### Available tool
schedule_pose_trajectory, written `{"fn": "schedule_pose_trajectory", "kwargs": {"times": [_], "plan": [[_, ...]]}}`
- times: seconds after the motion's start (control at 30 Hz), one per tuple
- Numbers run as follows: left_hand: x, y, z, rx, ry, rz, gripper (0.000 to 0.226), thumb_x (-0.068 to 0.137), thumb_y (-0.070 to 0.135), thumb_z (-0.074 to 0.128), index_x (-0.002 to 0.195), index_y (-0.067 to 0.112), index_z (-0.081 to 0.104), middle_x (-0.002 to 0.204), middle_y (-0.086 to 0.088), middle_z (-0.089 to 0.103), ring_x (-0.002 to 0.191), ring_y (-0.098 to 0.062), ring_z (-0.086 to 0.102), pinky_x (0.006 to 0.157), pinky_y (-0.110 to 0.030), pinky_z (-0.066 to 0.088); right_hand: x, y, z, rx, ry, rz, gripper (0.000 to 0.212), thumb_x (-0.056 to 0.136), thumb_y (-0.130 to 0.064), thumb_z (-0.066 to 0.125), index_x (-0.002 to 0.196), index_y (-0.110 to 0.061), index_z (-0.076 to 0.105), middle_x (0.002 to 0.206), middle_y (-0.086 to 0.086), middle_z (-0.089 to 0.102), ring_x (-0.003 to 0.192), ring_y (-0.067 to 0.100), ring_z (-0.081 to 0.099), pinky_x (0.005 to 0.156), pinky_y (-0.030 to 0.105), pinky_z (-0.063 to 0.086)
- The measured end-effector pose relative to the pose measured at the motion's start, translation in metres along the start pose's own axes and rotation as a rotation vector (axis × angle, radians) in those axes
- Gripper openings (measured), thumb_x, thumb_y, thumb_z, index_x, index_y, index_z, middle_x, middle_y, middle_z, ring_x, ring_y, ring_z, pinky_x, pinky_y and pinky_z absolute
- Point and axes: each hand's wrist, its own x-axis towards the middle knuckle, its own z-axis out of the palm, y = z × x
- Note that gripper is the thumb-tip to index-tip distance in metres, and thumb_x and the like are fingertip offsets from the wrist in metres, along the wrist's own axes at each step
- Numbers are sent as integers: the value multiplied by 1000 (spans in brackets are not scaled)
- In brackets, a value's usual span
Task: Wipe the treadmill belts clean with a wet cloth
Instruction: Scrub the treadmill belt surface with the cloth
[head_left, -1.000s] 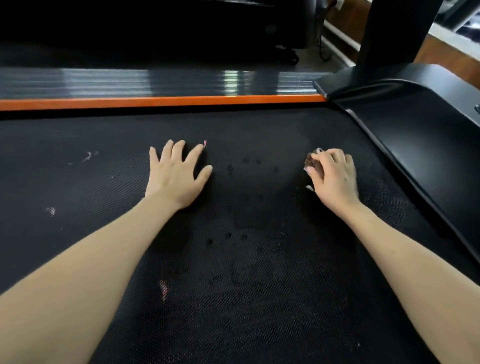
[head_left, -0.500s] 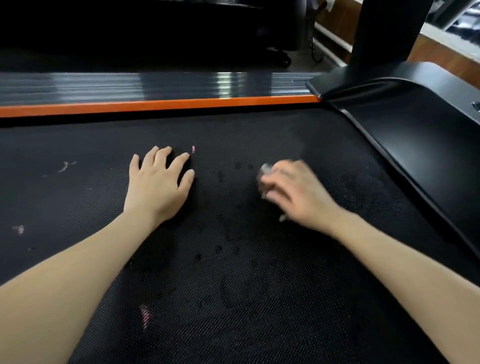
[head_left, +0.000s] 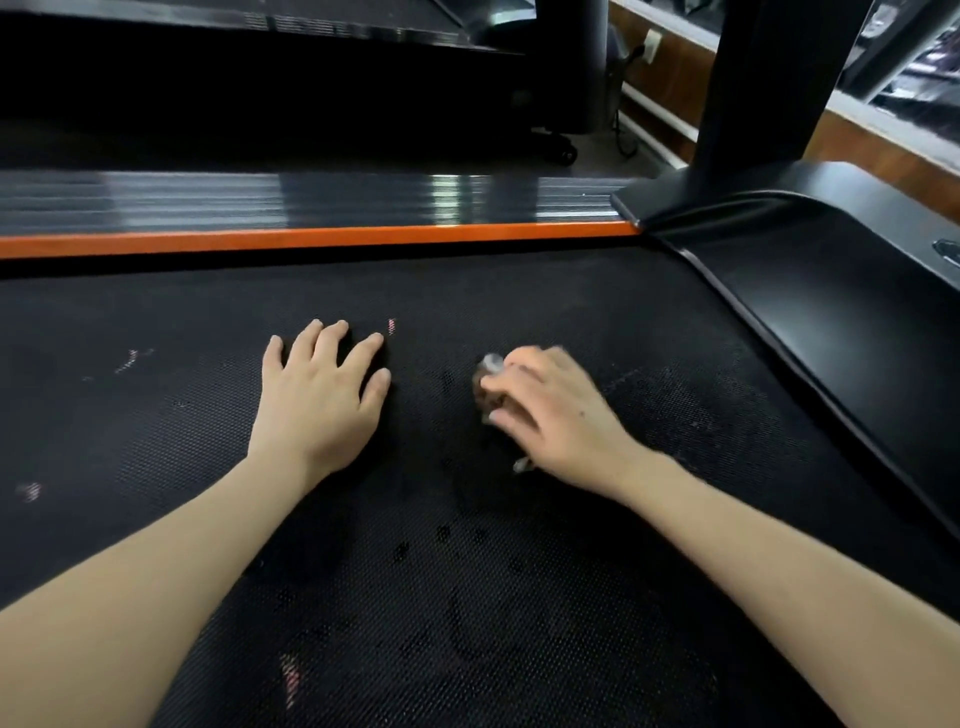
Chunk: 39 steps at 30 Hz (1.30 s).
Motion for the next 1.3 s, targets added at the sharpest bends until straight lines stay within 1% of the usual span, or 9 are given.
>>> {"fn": "schedule_pose_trajectory", "kwargs": {"times": [0.2,0.27,0.33,0.43,0.6,0.73,0.8,1.03,1.3], "plan": [[0,3,0,4,-16,-10,65,88,51,14,140,26,43,147,-12,38,141,-30,23,114,-52,12,53,75,-5,-268,76,717,31,92,-34,55,117,-15,57,120,13,54,105,34,48,87,43,42],[0,3,-1,-9,-18,-9,63,89,50,16,141,25,42,147,-12,38,141,-30,22,114,-52,11,63,41,0,-291,90,642,23,89,-30,56,109,-18,62,110,11,58,98,34,52,77,39,42],[0,1,0,-8,-24,-17,62,90,49,17,142,25,39,149,-10,36,142,-28,20,115,-51,11,57,1,16,-171,136,317,20,84,-27,59,101,-17,66,101,10,61,87,33,54,70,37,40],[0,0,-1,-27,-15,-29,67,87,49,18,144,17,37,149,-6,37,142,-25,21,116,-49,12,48,1,22,14,70,75,32,82,-33,57,104,-12,66,103,9,62,86,32,55,74,40,45],[2,0,1,17,-7,-19,78,82,53,9,141,13,42,147,-6,39,141,-25,25,115,-49,15,80,109,6,-293,100,584,32,90,-37,54,113,-17,62,112,14,58,102,37,53,85,43,44],[2,1,3,43,-1,-23,76,83,52,10,140,13,42,147,-7,40,140,-26,27,114,-51,16,110,118,10,-284,116,880,35,95,-33,52,123,-12,53,128,16,50,115,36,44,97,45,34],[2,1,4,46,-3,-22,77,83,52,9,140,14,42,147,-7,39,141,-26,26,115,-50,15,126,102,16,-263,117,857,35,93,-34,53,121,-12,55,126,17,51,113,37,46,95,43,36],[3,-1,4,44,-1,-16,77,83,53,9,140,15,43,146,-5,41,140,-25,27,114,-49,16,133,47,34,-70,99,301,32,94,-31,56,121,-15,57,122,8,54,106,29,47,88,38,37],[2,3,1,37,-13,-25,79,81,53,5,142,15,40,148,-5,38,141,-24,24,115,-49,13,132,64,31,-182,93,559,41,94,-44,52,124,-17,52,125,13,50,109,31,45,94,42,38]]}}
